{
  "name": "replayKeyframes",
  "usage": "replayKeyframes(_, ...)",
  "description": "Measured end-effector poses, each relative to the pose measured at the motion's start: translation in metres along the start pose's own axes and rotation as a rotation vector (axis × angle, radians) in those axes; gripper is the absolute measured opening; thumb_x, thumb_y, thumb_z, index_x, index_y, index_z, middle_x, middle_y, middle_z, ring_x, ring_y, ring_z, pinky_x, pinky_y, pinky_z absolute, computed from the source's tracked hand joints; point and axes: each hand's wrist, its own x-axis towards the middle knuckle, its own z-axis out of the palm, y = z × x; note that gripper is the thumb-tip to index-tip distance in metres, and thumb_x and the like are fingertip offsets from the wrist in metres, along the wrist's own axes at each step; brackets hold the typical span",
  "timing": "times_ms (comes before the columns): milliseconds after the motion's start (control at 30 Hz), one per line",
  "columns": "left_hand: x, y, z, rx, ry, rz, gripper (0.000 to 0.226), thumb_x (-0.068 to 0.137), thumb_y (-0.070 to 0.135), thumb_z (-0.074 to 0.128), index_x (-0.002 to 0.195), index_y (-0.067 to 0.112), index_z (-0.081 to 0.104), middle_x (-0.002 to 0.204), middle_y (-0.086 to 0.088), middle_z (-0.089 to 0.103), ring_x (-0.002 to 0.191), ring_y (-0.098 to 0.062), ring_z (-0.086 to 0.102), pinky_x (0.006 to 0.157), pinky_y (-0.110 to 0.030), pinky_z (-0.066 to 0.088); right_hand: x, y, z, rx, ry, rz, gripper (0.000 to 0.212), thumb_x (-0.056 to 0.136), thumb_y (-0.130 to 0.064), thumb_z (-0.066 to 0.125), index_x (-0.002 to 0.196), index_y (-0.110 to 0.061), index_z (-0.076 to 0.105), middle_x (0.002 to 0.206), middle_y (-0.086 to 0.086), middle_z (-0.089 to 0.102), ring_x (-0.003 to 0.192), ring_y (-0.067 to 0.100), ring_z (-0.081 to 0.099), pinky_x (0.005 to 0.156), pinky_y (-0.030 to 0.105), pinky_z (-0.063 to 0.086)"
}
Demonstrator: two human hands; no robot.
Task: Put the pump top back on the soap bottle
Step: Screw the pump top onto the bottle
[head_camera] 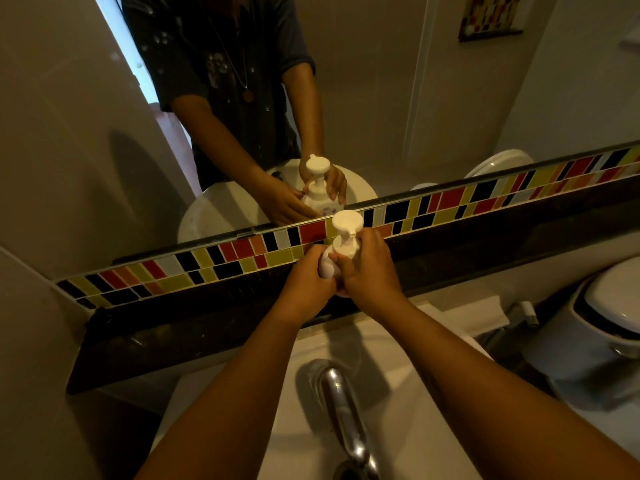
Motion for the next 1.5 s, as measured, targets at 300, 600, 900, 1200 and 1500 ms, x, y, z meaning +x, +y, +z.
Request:
replayKeyframes(300,0.002,0.003,-0.003,0.054,-0.042,-0.04,0.045,0.083,0.015,0.072,0.122,0.024,0.052,0.124,-0.003,0.06,0.115,-0.021,0.059,0.096,-0.044,0.053,0.004,-0.013,-0.036,0.063,-0.222,-0.077,0.087,0.066,-0.033,0.082,0.139,-0.024,0.036,0.143,0.005,0.046,0.131,0.024,0.044,0.102,0.046,0.045)
replayKeyframes(600,0.002,0.003,-0.005,0.042,-0.052,-0.068,0.056,0.082,0.012,0.074,0.131,0.024,0.049,0.132,-0.004,0.056,0.122,-0.024,0.055,0.098,-0.046,0.052,0.005,-0.025,-0.035,-0.011,-0.069,-0.144,0.062,0.085,-0.037,0.062,0.142,-0.023,0.04,0.145,0.006,0.047,0.132,0.024,0.044,0.098,0.033,0.04)
replayKeyframes(900,0.004,0.006,-0.011,0.087,-0.09,-0.08,0.061,0.081,0.011,0.073,0.134,0.025,0.047,0.135,-0.006,0.055,0.124,-0.027,0.053,0.099,-0.05,0.051,0.005,-0.025,-0.035,-0.04,-0.063,-0.12,0.061,0.085,-0.039,0.062,0.141,-0.027,0.042,0.144,0.005,0.049,0.131,0.025,0.046,0.097,0.037,0.044)
replayKeyframes(1200,-0.005,0.014,-0.024,0.082,-0.15,-0.03,0.079,0.075,0.021,0.081,0.142,0.03,0.04,0.143,0.001,0.053,0.128,-0.021,0.053,0.101,-0.046,0.051,-0.002,-0.013,-0.035,-0.006,-0.206,-0.064,0.086,0.075,-0.026,0.076,0.147,-0.022,0.028,0.149,0.01,0.039,0.138,0.028,0.038,0.108,0.046,0.038)
replayKeyframes(1500,-0.006,0.007,-0.034,-0.017,-0.117,-0.036,0.066,0.077,0.016,0.081,0.135,0.026,0.052,0.136,0.001,0.06,0.121,-0.02,0.061,0.1,-0.048,0.052,-0.002,0.01,-0.037,-0.044,-0.33,-0.05,0.054,0.081,-0.02,0.069,0.132,-0.024,0.051,0.136,0.006,0.051,0.124,0.026,0.051,0.099,0.041,0.047)
